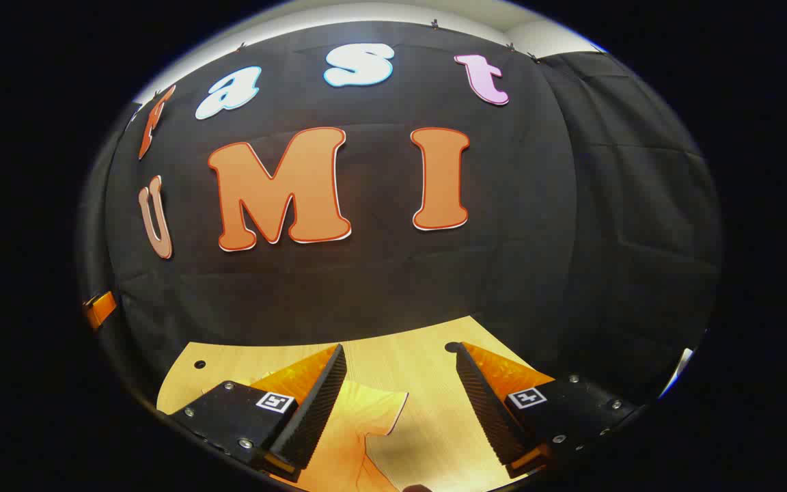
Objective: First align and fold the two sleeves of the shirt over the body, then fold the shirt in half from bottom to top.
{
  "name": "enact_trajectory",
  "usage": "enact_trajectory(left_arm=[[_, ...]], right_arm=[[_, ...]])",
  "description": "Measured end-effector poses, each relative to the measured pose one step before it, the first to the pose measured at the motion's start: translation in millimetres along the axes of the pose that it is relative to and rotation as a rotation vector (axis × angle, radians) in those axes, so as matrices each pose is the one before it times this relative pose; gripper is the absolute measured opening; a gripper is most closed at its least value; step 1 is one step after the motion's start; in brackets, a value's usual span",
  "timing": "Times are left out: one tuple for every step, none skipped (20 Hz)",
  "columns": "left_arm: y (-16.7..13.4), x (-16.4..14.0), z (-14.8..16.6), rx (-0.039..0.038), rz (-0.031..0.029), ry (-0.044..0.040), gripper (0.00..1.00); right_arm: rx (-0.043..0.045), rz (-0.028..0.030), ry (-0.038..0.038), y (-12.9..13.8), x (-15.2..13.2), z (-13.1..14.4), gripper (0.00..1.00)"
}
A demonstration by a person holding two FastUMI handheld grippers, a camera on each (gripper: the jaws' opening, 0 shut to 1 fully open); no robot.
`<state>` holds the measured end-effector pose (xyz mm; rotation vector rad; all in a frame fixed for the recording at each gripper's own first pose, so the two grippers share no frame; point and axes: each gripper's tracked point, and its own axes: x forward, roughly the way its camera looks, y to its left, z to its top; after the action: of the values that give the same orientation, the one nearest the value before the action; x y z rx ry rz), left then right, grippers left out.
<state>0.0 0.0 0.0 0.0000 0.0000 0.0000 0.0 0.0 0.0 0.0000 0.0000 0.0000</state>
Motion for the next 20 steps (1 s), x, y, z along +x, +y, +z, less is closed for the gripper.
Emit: enact_trajectory(left_arm=[[3.39, 1.82, -0.73, 0.00603, 0.00546, 0.00256, 0.98], [3.67, 1.46, 0.5, -0.00183, 0.00127, -0.00151, 0.98], [1.87, 0.2, 1.0, -0.00873, -0.00075, -0.00171, 0.98], [-0.51, -1.09, -2.22, -0.00792, -0.0038, 0.00108, 0.98], [-0.85, -0.53, -1.62, -0.00567, -0.00319, 0.00349, 0.98], [0.36, 0.23, -1.8, -0.00309, -0.00215, 0.00248, 0.98], [1.87, -0.28, 0.1, -0.00196, 0.00155, 0.00023, 0.98], [0.77, -0.68, -0.06, -0.00202, 0.00317, -0.00245, 0.98], [1.42, -0.49, 2.28, -0.003, 0.00588, -0.00567, 0.98], [2.03, 0.7, 0.11, -0.00255, 0.00179, -0.00383, 0.98], [0.65, 0.61, -0.15, -0.00046, 0.00096, -0.00066, 0.98], [0.4, 0.5, -1.71, -0.00109, 0.00055, 0.00179, 0.98], [-0.99, 1.08, -1.33, -0.00254, -0.00223, 0.00394, 0.98], [-0.45, -0.16, -1.76, -0.00364, -0.00199, 0.0039, 0.98], [0.71, 0.55, -0.81, -0.00334, -0.00012, 0.00274, 0.98], [-0.01, 0.74, -0.85, -0.0028, 0.00132, 0.00408, 0.98], [0.85, 0.82, -1.47, -0.0032, 0.00151, 0.00513, 0.98], [0.44, 0.41, -2.81, -0.00337, -0.00167, 0.00411, 0.98], [0.3, -1.22, 0.13, -0.00326, 0.00125, 0.00281, 0.98], [1.61, 0.09, -0.75, -0.00151, 0.00203, 0.00193, 0.98]], right_arm=[[-0.00868, 0.00273, 0.00926, 4.19, 1.13, -1.85, 0.98], [-0.00784, 0.00629, 0.01123, 4.21, 1.19, -2.05, 0.98], [-0.00584, 0.00277, 0.01076, 3.09, 1.39, -2.19, 0.98], [-0.00364, -0.01006, -0.00104, 0.26, 2.22, 1.12, 0.98], [-0.00149, -0.00282, 0.00105, 0.73, 1.34, 0.79, 0.98], [0.00577, 0.00348, 0.00263, 2.17, 2.56, -0.41, 0.98], [0.00855, 0.00798, 0.00781, 3.61, 1.12, -1.45, 0.98], [0.00515, 0.00719, 0.00994, 2.64, 1.39, -1.55, 0.98], [0.00102, 0.00122, 0.01056, 0.51, 1.68, -2.88, 0.98], [-0.00059, -0.00058, 0.00999, 0.59, 2.1, -1.86, 0.98], [-0.00489, -0.00379, 0.01118, -0.16, 0.66, -1.75, 0.98], [-0.00431, -0.00238, 0.00656, -0.12, 0.86, -1.59, 0.98], [-0.00237, -0.00227, 0.00317, -0.55, 0.69, -0.01, 0.98], [0.00115, 0.00081, 0.00816, -0.42, 1.33, -1.27, 0.98], [0.0057, 0.00542, 0.01455, 1.57, 1.24, -3.11, 0.98], [0.00764, 0.01141, 0.02114, 2.43, 2.15, -3.79, 0.98], [0.00127, 0.01702, 0.01968, 4.17, 1.8, -3.71, 0.98], [-0.00638, 0.003, 0.00713, 1.83, 2.69, -1.38, 0.98], [-0.01017, -0.00544, 0.01131, -0.57, 4.22, -1.5, 0.98], [-0.00457, -0.0021, 0.02158, -0.8, 3.84, -2.86, 0.98]])
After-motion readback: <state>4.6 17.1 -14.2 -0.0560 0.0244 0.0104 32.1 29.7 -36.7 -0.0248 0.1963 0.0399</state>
